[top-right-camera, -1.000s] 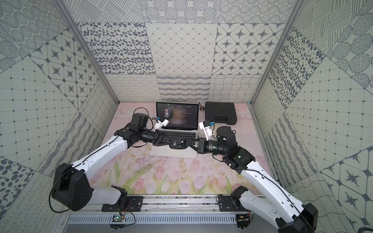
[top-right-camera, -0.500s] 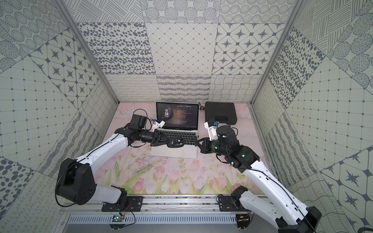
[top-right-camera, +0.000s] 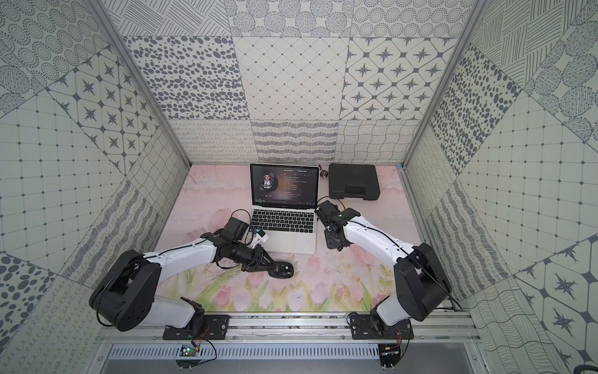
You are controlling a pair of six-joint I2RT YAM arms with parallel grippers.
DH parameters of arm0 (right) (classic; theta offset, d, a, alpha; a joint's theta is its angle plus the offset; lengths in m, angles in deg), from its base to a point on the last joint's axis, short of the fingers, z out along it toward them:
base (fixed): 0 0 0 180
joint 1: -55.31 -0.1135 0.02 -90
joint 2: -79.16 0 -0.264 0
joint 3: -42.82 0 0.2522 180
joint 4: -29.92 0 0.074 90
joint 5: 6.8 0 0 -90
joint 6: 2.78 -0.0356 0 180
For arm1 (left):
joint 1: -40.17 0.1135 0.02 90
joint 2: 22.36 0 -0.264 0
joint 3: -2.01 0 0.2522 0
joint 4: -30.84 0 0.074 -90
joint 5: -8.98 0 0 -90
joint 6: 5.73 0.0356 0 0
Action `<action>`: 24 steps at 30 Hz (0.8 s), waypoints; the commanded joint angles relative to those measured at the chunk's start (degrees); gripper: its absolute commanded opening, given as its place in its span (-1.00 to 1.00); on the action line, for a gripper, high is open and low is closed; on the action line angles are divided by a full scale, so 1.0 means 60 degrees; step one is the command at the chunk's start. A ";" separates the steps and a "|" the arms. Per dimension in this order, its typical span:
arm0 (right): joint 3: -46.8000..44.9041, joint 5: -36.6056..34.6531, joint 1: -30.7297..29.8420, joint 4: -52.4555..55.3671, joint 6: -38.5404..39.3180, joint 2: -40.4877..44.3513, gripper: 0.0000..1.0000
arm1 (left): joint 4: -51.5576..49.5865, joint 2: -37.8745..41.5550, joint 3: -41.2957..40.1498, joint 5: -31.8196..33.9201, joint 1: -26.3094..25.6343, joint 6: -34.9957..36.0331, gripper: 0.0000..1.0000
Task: Remove the wireless mouse receiver from the laptop
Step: Place the lid at the center of the board.
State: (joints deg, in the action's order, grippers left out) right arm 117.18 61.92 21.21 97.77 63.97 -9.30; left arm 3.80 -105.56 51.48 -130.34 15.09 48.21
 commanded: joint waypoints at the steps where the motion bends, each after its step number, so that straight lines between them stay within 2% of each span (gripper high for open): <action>1: 0.0305 -0.1383 0.0095 0.0265 0.0238 -0.0838 -1.00 | 0.1982 -0.0304 -0.0767 0.0604 -0.0473 -0.0832 -1.00; 8: 0.0496 -0.2467 0.0131 0.0197 0.0250 -0.2654 -1.00 | 0.2683 -0.0959 -0.1067 0.0779 -0.0767 -0.0903 -1.00; 15: 0.0466 -0.2291 0.0126 -0.0124 0.0227 -0.3275 -1.00 | 0.2636 -0.1215 -0.1100 0.0916 -0.0747 -0.0785 -1.00; 17: 0.0448 -0.2164 0.0126 -0.0179 0.0259 -0.3332 -0.97 | 0.2526 -0.1228 -0.1077 0.1019 -0.0764 -0.0772 -0.82; 19: 0.0462 -0.2059 0.0122 -0.0203 0.0306 -0.3343 -0.88 | 0.2443 -0.1233 -0.1067 0.1095 -0.0766 -0.0730 -0.74; 21: 0.0451 -0.1981 0.0133 -0.0227 0.0351 -0.3321 -0.79 | 0.2074 -0.1207 -0.0989 0.1305 -0.0763 -0.0623 -0.52; 23: 0.0464 -0.1892 0.0120 -0.0264 0.0401 -0.3348 -0.77 | 0.1793 -0.1179 -0.0955 0.1448 -0.0756 -0.0527 -0.42; 24: 0.0479 -0.1860 0.0119 -0.0261 0.0413 -0.3368 -0.76 | 0.1691 -0.1140 -0.0954 0.1512 -0.0749 -0.0524 -0.30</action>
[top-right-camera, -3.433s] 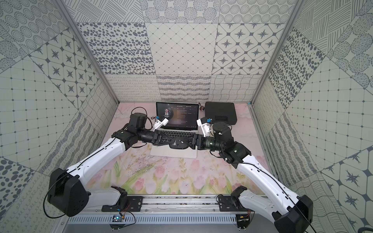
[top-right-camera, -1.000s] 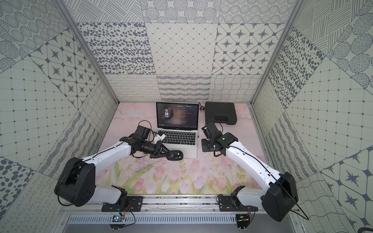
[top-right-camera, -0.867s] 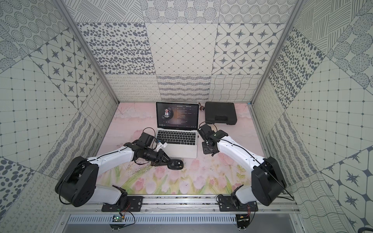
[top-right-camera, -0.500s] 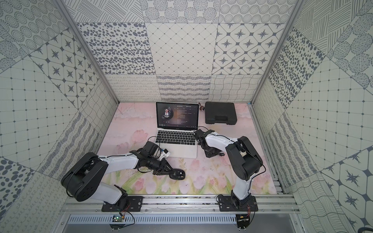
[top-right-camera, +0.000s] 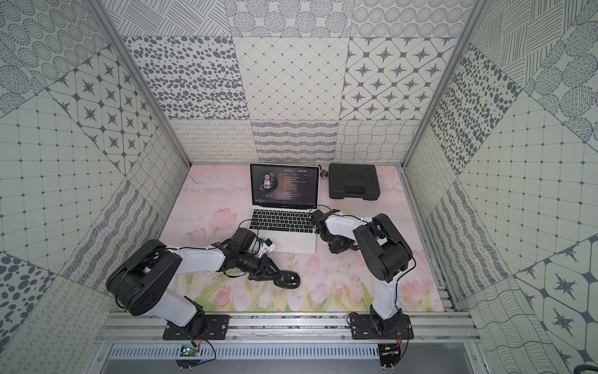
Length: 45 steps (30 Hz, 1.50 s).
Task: Remove the wireless mouse receiver from the laptop
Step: Place the lid at the center of the board, then take out the USB plug from the USB port.
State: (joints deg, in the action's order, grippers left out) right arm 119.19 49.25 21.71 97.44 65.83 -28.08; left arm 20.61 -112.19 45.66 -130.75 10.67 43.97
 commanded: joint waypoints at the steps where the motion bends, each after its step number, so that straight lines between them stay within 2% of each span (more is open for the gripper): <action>1: 0.0163 0.0293 0.0034 -0.0207 0.0120 -0.0267 -0.73 | -0.1243 0.0015 0.0026 0.1669 -0.0006 0.0203 -0.17; 3: 0.0174 0.0352 0.0035 -0.0200 0.0148 -0.0345 -0.61 | -0.1564 0.0155 0.0018 0.1824 0.0045 0.0246 0.23; 6: 0.0182 0.0441 0.0034 -0.0207 0.0180 -0.0340 -0.45 | -0.1882 0.0486 -0.0015 0.1931 0.0108 0.0304 0.59; 8: 0.0158 0.0641 0.0034 -0.0256 0.0216 -0.0228 -0.37 | -0.2086 0.0783 0.0019 0.1932 0.0168 0.0298 0.98; 13: 0.0185 0.1383 0.0002 -0.0257 0.0332 0.0656 -0.12 | -0.3235 0.1851 0.0434 0.2198 0.0276 0.0483 0.99; 18: 0.0412 0.2400 -0.0174 -0.0207 0.0636 0.2381 0.09 | -0.4810 0.3321 0.1128 0.2807 0.0601 0.0918 0.99; 20: 0.0463 0.3319 -0.0057 -0.0380 0.0701 0.3143 0.13 | -0.5639 0.4131 0.1478 0.3479 0.0757 0.1002 0.99; 24: 0.0060 0.6113 0.0403 -0.1774 0.1151 0.4562 0.14 | -0.6252 0.5161 0.2120 0.4523 0.1319 0.1274 0.99; 26: -0.0142 0.6742 0.0481 -0.2398 0.1394 0.4981 0.15 | -0.6229 0.5186 0.2356 0.4696 0.1675 0.1631 0.99; 31: -0.0799 0.7619 0.0598 -0.3736 0.2469 0.5455 0.27 | -0.6306 0.3850 0.3551 0.5160 0.2267 0.3113 0.98; 34: -0.1408 0.8314 0.0667 -0.4675 0.3380 0.5623 0.32 | -0.6577 0.2465 0.4722 0.4509 0.2816 0.4082 0.92; 37: -0.1806 0.8311 0.1128 -0.5490 0.3544 0.5549 0.39 | -0.6839 0.0833 0.5892 0.2657 0.3589 0.4797 0.85; 40: -0.2503 0.8565 0.1437 -0.6692 0.4019 0.5644 0.46 | -0.8078 -0.0774 0.7184 0.2060 0.3896 0.6517 0.84; 41: -0.2764 0.8318 0.1467 -0.7077 0.4298 0.5710 0.50 | -0.8408 -0.1202 0.7457 0.2032 0.3942 0.7034 0.84; 43: -0.3114 0.8052 0.1500 -0.7464 0.5181 0.5760 0.59 | -0.8596 -0.1837 0.7695 0.2235 0.4085 0.7328 0.84; 45: -0.3137 0.7860 0.1704 -0.7414 0.6212 0.5560 0.63 | -0.8280 -0.2419 0.7712 0.1996 0.4261 0.7189 0.83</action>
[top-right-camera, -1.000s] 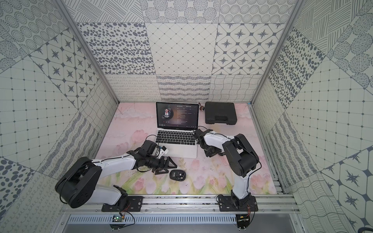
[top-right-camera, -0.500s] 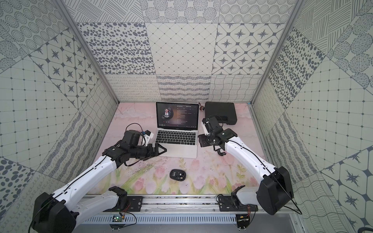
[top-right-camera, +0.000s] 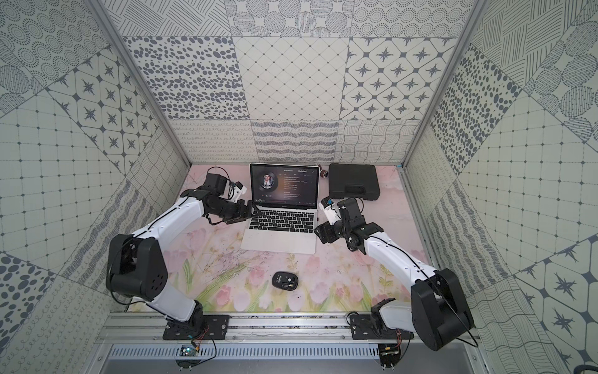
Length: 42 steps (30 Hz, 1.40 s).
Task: Remove the wireless mouse receiver from the laptop
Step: Take out the USB plug from the USB port.
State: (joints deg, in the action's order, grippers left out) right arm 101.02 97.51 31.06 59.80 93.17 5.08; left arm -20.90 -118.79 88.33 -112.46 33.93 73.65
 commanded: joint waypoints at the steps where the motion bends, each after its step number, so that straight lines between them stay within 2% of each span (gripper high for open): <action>1: -0.0036 -0.0386 0.0263 -0.1060 0.1935 -0.0133 0.63 | -0.1197 -0.1514 0.0580 -0.1014 0.0408 0.2223 0.83; 5: 0.0362 -0.0657 0.0627 -0.0628 0.2658 -0.0780 0.59 | -0.1166 -0.2292 0.0859 -0.0636 0.0577 0.2307 0.77; 9: 0.0311 -0.0627 0.0832 -0.0953 0.2757 -0.1151 0.51 | -0.1129 -0.2859 0.1182 -0.0396 0.0763 0.2341 0.71; 16: 0.0711 -0.0963 0.0863 -0.0681 0.4307 -0.1955 0.40 | -0.1215 -0.3436 0.1527 0.0213 0.0849 0.2677 0.62; 21: 0.0844 0.0381 0.1019 -0.0432 0.5803 -0.2218 0.37 | -0.1236 -0.3692 0.1816 0.0432 0.0896 0.2755 0.54; 28: 0.1194 0.2395 0.2109 -0.0861 0.6643 -0.2448 0.32 | -0.1325 -0.4072 0.2004 0.0854 0.0910 0.2896 0.32; 33: 0.1855 0.2889 0.2152 -0.0302 0.7638 -0.3146 0.30 | -0.1662 -0.4440 0.2321 0.1356 0.0915 0.2955 0.08; 42: 0.2387 0.3081 0.2068 -0.0132 0.8867 -0.4382 0.36 | -0.1808 -0.4736 0.2357 0.2199 0.0741 0.3115 -0.15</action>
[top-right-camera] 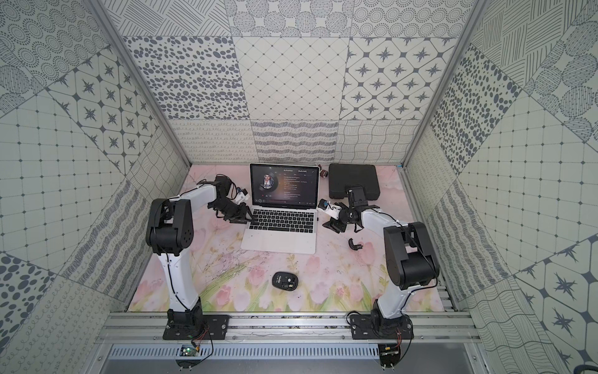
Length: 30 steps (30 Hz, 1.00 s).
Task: Remove the wireless mouse receiver from the laptop
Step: Take out the USB plug from the USB port.
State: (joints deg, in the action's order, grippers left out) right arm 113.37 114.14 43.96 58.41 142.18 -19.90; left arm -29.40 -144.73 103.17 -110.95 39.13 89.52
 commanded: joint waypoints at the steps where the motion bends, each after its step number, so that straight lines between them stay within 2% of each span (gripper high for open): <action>1: 0.0520 0.0308 -0.0132 0.0438 0.1017 -0.0359 0.37 | -0.0437 -0.0435 -0.0088 0.2073 -0.0162 0.0498 -0.16; 6: 0.1016 -0.0048 -0.0213 0.0905 0.1851 -0.0919 0.44 | -0.0493 -0.0485 -0.0034 0.2228 -0.0193 0.0515 -0.19; 13: 0.2000 -0.0282 -0.0232 0.1987 0.2691 -0.1721 0.39 | -0.0574 -0.0566 0.0061 0.2303 -0.0189 0.0478 -0.21; 30: 0.4227 -0.0878 -0.0769 0.3560 0.2551 -0.3442 0.21 | -0.0593 -0.0568 0.0068 0.2279 -0.0190 0.0431 -0.29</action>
State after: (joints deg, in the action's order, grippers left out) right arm 137.00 109.66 39.91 77.44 157.81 -38.94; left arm -31.30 -145.74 104.85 -108.85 38.71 90.66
